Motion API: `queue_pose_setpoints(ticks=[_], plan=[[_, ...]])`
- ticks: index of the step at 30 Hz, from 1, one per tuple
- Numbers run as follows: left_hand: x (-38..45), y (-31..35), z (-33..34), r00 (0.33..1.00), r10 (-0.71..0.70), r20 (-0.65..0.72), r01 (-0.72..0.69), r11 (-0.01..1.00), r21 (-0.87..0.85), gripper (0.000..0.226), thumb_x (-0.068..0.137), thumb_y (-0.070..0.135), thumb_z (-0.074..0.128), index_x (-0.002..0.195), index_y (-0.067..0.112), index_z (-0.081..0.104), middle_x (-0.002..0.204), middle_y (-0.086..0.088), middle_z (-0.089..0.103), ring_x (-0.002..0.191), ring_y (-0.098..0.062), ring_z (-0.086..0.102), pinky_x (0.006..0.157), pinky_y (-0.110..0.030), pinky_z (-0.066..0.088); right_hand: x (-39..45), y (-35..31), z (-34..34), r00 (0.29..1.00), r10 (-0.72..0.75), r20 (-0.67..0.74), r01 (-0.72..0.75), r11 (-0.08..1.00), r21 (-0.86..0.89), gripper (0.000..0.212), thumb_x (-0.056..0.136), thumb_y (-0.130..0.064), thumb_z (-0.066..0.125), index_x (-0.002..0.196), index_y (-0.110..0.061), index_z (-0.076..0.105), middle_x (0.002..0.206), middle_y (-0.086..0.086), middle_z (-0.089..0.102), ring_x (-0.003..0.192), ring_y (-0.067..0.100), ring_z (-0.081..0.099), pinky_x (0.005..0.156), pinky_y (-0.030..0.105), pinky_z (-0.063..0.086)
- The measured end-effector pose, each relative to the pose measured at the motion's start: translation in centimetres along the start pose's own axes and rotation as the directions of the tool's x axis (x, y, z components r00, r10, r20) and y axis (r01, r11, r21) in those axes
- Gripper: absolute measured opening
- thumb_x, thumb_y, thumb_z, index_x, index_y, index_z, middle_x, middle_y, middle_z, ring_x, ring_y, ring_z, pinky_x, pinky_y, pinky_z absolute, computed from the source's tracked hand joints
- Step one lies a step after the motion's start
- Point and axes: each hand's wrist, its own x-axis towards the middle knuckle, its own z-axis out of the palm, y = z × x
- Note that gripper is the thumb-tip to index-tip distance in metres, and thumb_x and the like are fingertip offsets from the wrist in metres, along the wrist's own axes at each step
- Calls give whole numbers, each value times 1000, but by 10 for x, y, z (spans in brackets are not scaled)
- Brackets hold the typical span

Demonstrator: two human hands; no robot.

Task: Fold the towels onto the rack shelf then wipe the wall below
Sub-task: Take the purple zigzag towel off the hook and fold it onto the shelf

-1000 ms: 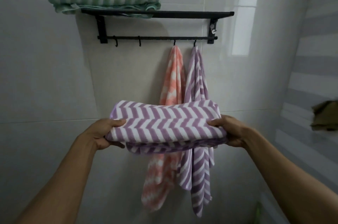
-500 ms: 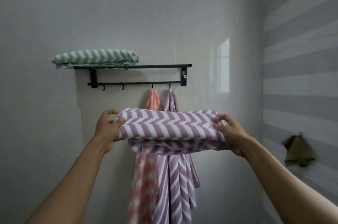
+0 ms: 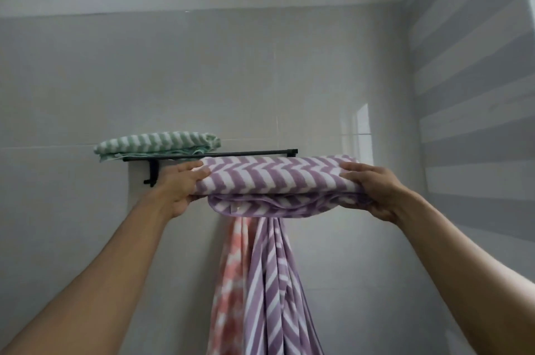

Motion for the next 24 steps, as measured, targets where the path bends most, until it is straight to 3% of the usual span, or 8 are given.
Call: queue_pose_setpoints(ticks=[5,9,14,24], plan=[[47,30,20,991,131,-15,-131,991,-11,25,89,6,71,114,9,67,91,-6,69,75,-16,64,55,-30,58,52,-29,17,993,-113,-34,114,993,21,17,89,-9,73,104,-16,77,123,11,68,96,35,71,57,37,61],[90,44,24,987,154,-47,-154,988,13,15,84,7,78,98,10,72,100,-13,71,90,-27,69,73,-44,63,94,-46,34,986,-159,-46,161,986,32,25,87,-12,75,111,-15,75,116,12,72,89,34,74,59,37,61],[148,52,29,984,178,-25,-178,983,35,12,85,7,77,96,7,72,111,-18,69,98,-32,69,54,-35,61,148,-53,55,979,-194,-66,197,980,36,22,86,-12,73,107,-9,76,106,15,75,80,31,75,56,33,61],[238,55,44,978,204,-28,-199,970,139,2,86,5,75,87,6,74,112,-19,68,92,-32,69,53,-34,59,254,-52,77,978,-180,-107,183,983,24,20,85,-8,67,102,-7,78,101,18,76,75,30,75,61,33,61]])
